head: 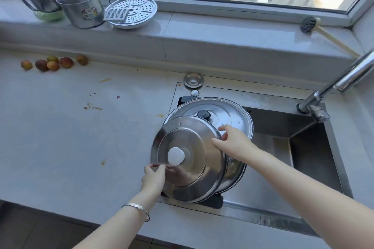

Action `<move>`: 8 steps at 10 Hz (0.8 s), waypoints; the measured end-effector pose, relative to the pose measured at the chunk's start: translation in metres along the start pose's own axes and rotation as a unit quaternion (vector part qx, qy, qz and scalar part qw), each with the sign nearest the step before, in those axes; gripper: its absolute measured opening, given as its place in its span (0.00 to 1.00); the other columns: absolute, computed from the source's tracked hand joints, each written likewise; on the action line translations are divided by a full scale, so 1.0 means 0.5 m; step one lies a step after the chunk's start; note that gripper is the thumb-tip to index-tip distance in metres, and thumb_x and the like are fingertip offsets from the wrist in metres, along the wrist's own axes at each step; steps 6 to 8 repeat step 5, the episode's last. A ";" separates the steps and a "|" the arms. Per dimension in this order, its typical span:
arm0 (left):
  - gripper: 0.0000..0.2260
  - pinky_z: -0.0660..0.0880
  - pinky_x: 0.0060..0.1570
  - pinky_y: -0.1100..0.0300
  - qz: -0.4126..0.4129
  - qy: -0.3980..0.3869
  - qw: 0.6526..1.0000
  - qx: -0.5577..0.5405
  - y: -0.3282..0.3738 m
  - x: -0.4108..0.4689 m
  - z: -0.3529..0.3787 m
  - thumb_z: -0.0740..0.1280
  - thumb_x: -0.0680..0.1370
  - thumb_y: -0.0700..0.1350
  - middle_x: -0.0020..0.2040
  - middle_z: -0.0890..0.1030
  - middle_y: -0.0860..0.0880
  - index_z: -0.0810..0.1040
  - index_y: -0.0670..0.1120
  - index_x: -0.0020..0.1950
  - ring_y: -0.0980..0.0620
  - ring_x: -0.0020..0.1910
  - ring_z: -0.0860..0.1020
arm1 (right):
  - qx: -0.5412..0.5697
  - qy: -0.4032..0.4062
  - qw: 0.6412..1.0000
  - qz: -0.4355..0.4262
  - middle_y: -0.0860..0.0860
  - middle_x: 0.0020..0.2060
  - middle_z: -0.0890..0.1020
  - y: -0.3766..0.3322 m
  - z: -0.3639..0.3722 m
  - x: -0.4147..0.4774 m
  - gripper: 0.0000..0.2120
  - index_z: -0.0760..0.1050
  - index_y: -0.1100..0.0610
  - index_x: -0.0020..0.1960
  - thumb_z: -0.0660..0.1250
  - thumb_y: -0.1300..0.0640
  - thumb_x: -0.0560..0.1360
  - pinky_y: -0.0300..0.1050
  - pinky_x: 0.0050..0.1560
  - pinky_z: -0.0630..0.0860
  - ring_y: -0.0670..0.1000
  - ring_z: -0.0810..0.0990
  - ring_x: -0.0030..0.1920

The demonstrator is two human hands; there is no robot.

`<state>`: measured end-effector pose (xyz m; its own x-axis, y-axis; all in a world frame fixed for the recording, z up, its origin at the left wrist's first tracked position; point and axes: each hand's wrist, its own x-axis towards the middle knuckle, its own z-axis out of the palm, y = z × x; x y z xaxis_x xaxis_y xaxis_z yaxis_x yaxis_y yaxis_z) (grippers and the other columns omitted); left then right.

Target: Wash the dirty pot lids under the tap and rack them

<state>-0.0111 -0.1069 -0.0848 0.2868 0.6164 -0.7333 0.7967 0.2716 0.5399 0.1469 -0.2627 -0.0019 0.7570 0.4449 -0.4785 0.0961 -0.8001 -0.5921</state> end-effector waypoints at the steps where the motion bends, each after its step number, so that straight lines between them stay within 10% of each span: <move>1: 0.23 0.70 0.60 0.41 -0.020 0.005 1.000 -0.003 -0.008 0.003 -0.011 0.58 0.74 0.53 0.65 0.71 0.40 0.61 0.50 0.68 0.38 0.60 0.74 | -0.008 0.002 1.000 -0.004 0.51 0.51 0.75 0.002 0.001 -0.002 0.25 0.64 0.55 0.70 0.62 0.51 0.74 0.42 0.42 0.71 0.49 0.75 0.44; 3: 0.22 0.63 0.64 0.48 0.109 0.100 0.983 0.108 0.069 -0.056 -0.012 0.57 0.79 0.50 0.69 0.63 0.37 0.62 0.41 0.71 0.37 0.67 0.63 | -0.079 0.018 0.997 -0.018 0.52 0.55 0.74 0.014 -0.034 -0.005 0.22 0.67 0.54 0.67 0.61 0.49 0.75 0.45 0.50 0.73 0.50 0.75 0.46; 5: 0.09 0.72 0.44 0.56 0.360 -0.010 0.902 0.236 0.289 -0.166 0.057 0.57 0.78 0.44 0.48 0.81 0.45 0.76 0.43 0.50 0.45 0.46 0.76 | -0.186 0.018 0.982 -0.015 0.48 0.50 0.78 0.022 -0.168 -0.032 0.12 0.76 0.52 0.55 0.60 0.51 0.74 0.43 0.45 0.73 0.52 0.76 0.46; 8: 0.09 0.72 0.44 0.56 0.360 -0.010 0.902 0.236 0.289 -0.166 0.057 0.57 0.78 0.44 0.48 0.81 0.45 0.76 0.43 0.50 0.45 0.46 0.76 | -0.186 0.018 0.982 -0.015 0.48 0.50 0.78 0.022 -0.168 -0.032 0.12 0.76 0.52 0.55 0.60 0.51 0.74 0.43 0.45 0.73 0.52 0.76 0.46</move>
